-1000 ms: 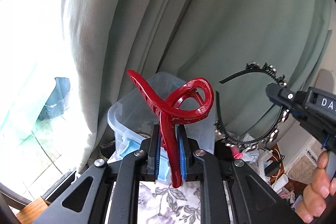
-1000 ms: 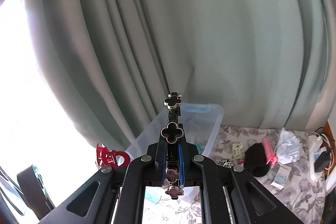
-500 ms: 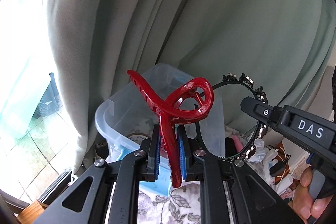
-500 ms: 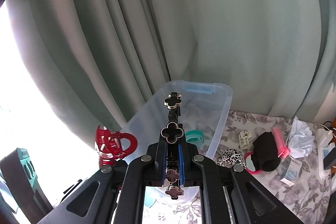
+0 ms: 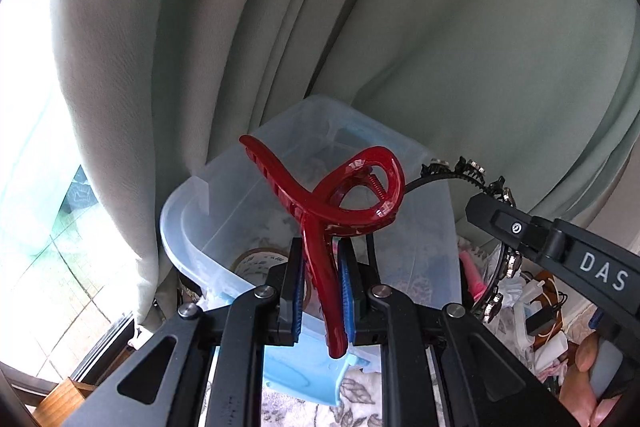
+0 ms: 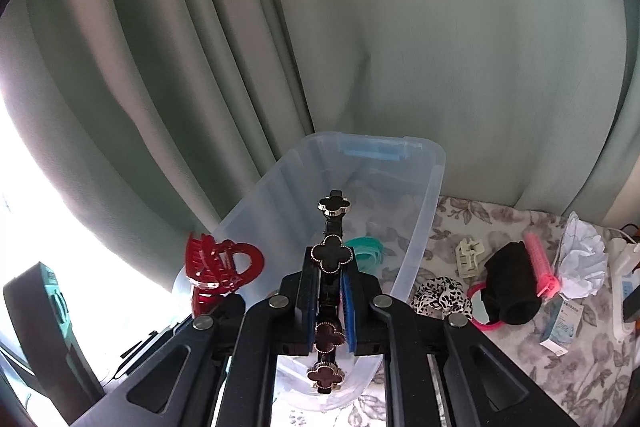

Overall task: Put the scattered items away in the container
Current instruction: 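Lift the red claw clip with the left gripper while the right carries the headband to the container, then open the left gripper over the container while the right releases the headband inside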

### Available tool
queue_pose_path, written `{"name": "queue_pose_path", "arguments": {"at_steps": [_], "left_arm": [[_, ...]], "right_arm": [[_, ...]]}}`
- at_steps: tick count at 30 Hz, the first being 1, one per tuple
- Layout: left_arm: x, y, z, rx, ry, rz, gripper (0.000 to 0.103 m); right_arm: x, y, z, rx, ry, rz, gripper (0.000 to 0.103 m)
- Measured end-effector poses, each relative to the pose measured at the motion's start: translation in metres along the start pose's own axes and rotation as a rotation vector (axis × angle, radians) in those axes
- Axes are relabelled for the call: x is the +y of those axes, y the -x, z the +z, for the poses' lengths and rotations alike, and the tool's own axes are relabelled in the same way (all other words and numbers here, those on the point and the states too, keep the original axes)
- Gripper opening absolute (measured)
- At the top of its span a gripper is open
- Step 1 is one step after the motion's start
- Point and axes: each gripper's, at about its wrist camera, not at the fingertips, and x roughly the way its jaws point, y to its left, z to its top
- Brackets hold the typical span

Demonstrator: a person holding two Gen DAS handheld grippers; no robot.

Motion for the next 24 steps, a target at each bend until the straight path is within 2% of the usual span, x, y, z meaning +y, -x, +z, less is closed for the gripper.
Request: {"name": "queue_pose_path", "arguments": {"at_steps": [5,6,8,9,10,24], "left_arm": [[0.005,0.003,0.005,0.014,0.008,-0.005,0.018],[0.005,-0.003,0.007,0.016,0.011,-0.005,0.019],[0.009,-0.008,0.008,0.014,0.019,-0.01,0.034],[0.011,-0.007,0.008,0.012,0.023,-0.013,0.036],[0.012,-0.006,0.008,0.011,0.026,-0.015,0.038],[0.011,-0.002,0.005,0.015,0.026,-0.009,0.039]], "right_arm": [[-0.003,-0.002,0.0,0.004,-0.002,-0.011,0.014],[-0.004,-0.002,0.0,0.006,-0.003,-0.017,0.018],[-0.006,-0.004,-0.001,0.014,-0.008,-0.027,0.028],[-0.008,-0.005,-0.002,0.017,-0.01,-0.032,0.039],[-0.009,-0.005,-0.003,0.019,-0.013,-0.035,0.045],[-0.008,-0.002,-0.002,0.012,-0.026,-0.035,0.045]]}}
